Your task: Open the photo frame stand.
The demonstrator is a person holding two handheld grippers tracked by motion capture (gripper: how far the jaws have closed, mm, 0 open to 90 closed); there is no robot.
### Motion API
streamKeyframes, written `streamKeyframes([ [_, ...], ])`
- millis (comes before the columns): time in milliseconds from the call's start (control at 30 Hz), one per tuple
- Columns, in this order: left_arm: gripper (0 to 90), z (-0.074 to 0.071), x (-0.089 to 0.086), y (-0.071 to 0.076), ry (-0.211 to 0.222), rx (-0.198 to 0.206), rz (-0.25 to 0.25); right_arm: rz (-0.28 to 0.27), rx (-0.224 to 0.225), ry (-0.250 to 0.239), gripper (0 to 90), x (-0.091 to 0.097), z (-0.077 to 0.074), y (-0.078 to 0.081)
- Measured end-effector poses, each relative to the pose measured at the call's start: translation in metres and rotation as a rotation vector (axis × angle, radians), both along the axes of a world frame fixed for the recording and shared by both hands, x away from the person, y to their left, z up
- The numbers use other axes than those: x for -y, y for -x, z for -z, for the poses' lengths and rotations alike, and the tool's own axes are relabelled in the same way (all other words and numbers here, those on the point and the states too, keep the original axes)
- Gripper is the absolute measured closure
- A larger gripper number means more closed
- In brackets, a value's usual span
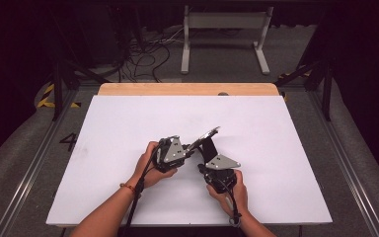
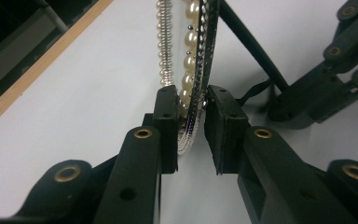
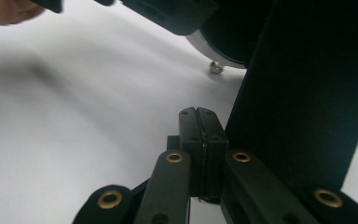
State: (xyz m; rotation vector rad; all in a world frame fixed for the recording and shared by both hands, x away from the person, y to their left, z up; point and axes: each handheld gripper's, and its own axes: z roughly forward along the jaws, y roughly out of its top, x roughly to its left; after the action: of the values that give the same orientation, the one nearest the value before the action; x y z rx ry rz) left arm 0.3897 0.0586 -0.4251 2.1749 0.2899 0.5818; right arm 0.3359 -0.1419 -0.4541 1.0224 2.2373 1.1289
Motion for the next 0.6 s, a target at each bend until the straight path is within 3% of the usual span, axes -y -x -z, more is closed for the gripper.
streamKeyframes([
  [200, 75.6, 0.000, -0.001, 0.000, 0.003, -0.001, 0.014, 0.004, -0.005, 0.001, 90.0, 0.003, 0.000, -0.001],
  [433, 75.0, 0.004, -0.002, -0.006, 0.054, -0.019, 0.018, 0.000, -0.005, 0.007, 90.0, 0.004, 0.000, -0.002],
  [533, 72.7, 0.011, -0.002, -0.012, 0.031, -0.020, 0.003, 0.002, -0.005, 0.012, 90.0, 0.005, 0.000, -0.002],
  [600, 70.2, 0.015, -0.004, -0.017, 0.081, -0.047, 0.016, 0.007, -0.004, 0.014, 90.0, 0.006, 0.000, -0.002],
])
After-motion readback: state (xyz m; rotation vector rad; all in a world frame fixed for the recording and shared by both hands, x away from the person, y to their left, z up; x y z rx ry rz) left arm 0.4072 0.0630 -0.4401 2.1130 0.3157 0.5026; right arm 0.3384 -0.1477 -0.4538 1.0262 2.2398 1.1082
